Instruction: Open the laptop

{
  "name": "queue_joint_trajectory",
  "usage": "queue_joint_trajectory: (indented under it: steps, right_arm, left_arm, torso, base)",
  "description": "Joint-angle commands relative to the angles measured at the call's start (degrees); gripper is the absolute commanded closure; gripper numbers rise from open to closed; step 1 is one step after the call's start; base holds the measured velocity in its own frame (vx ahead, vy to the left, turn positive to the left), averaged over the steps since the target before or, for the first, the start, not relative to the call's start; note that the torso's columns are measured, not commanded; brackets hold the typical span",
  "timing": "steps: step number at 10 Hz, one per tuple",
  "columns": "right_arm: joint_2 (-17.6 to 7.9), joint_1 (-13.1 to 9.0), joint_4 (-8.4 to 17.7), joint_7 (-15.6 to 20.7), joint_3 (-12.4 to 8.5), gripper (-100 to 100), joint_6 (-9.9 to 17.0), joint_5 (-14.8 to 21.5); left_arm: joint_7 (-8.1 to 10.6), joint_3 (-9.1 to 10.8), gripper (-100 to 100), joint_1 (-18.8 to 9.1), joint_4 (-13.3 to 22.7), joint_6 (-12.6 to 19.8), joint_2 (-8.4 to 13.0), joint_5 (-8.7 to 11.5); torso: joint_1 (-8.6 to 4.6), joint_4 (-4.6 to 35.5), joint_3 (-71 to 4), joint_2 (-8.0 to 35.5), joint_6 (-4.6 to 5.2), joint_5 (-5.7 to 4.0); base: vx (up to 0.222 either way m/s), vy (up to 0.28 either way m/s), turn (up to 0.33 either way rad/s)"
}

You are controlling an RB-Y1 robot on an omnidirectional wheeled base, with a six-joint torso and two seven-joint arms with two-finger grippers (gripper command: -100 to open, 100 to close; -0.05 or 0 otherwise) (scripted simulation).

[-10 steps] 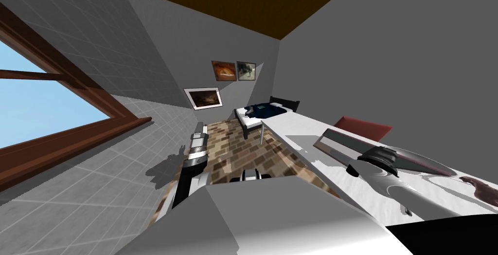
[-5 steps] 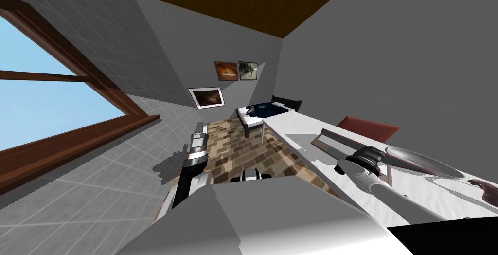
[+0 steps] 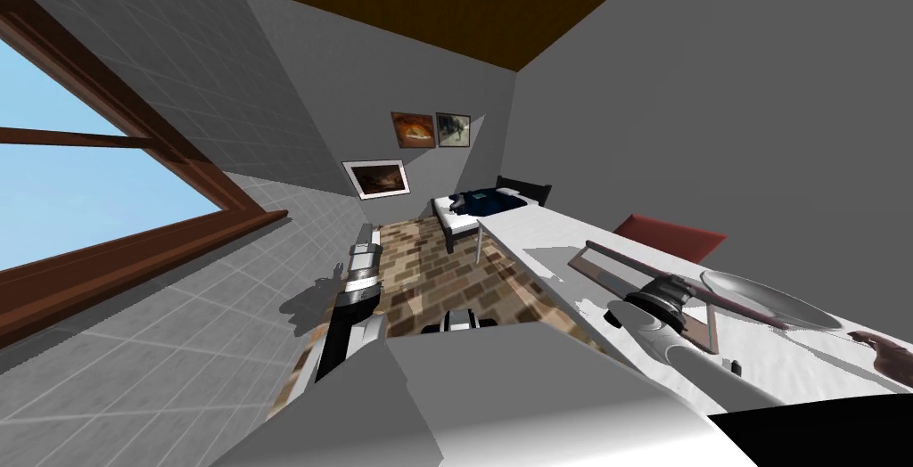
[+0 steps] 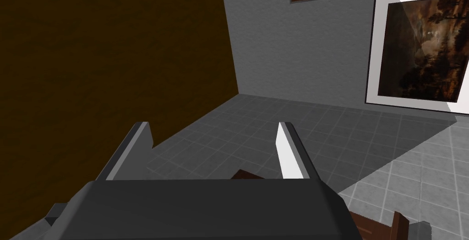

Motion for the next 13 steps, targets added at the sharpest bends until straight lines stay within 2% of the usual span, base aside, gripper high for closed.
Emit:
queue_joint_trajectory:
  steps: [1,2,3,4,6,8,11,12,13]
  right_arm:
    - [4.2,1.0,-0.1,-0.2,2.0,100,4.6,4.3]
    - [4.2,1.0,-0.1,-0.2,2.0,100,6.6,4.3]
    - [6.6,2.2,-0.6,-0.3,3.9,100,8.4,6.6]
    - [3.5,1.2,-0.5,0.2,2.2,-100,5.6,4.6]
    - [1.7,0.9,-0.5,0.7,1.4,-100,3.9,3.7]
    - [-1.0,0.4,-0.6,1.4,0.3,-100,1.4,2.3]
    - [-3.7,-0.1,-0.6,2.1,-0.8,-100,-1.1,1.0]
    - [-3.1,0.6,-1.9,2.8,-0.8,-100,-0.4,0.8]
    - [-3.2,0.6,-2.0,2.9,-0.9,0,-0.6,0.7]
  left_arm:
    - [0.0,0.0,0,0.0,0.0,0.0,0.0,0.0]
    - [0.0,0.0,0,0.0,0.0,0.0,0.0,0.0]
    - [0.0,0.0,0,0.0,0.0,0.0,0.0,0.0]
    - [0.0,0.0,0,0.0,0.0,0.0,0.0,0.0]
    - [0.0,-0.01,0,0.0,0.0,0.0,0.0,0.0]
    - [0.0,-0.02,0,0.0,0.0,0.0,0.0,0.0]
    - [0.0,-0.02,0,0.0,0.0,0.0,0.0,0.0]
    - [0.0,-0.02,0,0.0,0.0,0.0,0.0,0.0]
    - [0.0,-0.01,0,0.0,0.0,0.0,0.0,0.0]
  torso:
    - [-0.12,-0.1,0.0,-0.1,0.02,-0.17]
    - [-0.26,-0.1,0.0,-0.1,-0.02,-0.24]
    - [-0.14,-0.1,0.0,-0.1,-0.02,-0.17]
    - [-0.4,-0.1,0.0,-0.1,0.0,-0.31]
    - [0.51,0.1,0.1,0.2,0.02,0.13]
    - [0.48,0.1,0.1,0.2,0.01,0.23]
    - [0.29,0.1,0.0,0.1,-0.01,0.21]
    - [0.27,0.1,0.0,0.1,0.02,0.17]
    - [0.15,0.1,0.1,0.1,0.03,0.1]
  base:
    - [0.055,-0.145,-0.021]
    - [0.027,-0.066,0.007]
    - [0.051,-0.132,-0.033]
    - [0.02,-0.02,-0.019]
    - [-0.025,0.095,-0.019]
    - [-0.028,0.109,-0.019]
    - [-0.013,0.077,-0.015]
    - [-0.01,0.029,-0.002]
    - [-0.001,0.008,0.002]
